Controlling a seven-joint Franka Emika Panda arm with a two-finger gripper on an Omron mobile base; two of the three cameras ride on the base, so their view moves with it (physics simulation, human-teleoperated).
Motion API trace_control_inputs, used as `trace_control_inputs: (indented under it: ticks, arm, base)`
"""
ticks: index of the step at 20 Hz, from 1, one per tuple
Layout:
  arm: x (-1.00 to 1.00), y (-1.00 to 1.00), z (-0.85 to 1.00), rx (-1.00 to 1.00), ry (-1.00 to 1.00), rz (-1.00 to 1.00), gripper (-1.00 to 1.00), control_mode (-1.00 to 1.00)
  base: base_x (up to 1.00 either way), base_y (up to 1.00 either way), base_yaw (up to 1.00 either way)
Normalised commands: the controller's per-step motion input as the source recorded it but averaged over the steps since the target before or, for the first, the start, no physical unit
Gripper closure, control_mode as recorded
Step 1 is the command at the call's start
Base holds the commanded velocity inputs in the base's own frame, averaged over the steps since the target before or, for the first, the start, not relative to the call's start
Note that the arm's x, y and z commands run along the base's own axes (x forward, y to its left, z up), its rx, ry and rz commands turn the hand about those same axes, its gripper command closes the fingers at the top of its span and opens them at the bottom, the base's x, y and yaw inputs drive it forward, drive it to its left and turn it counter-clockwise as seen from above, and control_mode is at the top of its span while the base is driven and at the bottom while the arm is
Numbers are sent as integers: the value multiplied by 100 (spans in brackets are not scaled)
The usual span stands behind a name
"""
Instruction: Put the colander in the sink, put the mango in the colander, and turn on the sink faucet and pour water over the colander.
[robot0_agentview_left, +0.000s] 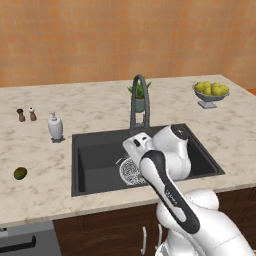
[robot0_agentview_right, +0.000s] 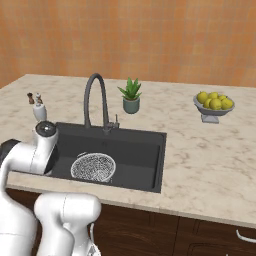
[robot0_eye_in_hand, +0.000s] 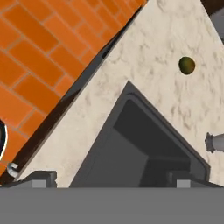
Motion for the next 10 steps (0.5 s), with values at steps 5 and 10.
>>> trace_control_inputs:
  ticks: [5,10]
  arm:
    - [29,92,10,4,0,-19,-100,-100]
    - [28,71,21,0,6,-39,-100,-100]
  base:
    - [0,0,0]
    - [0,0,0]
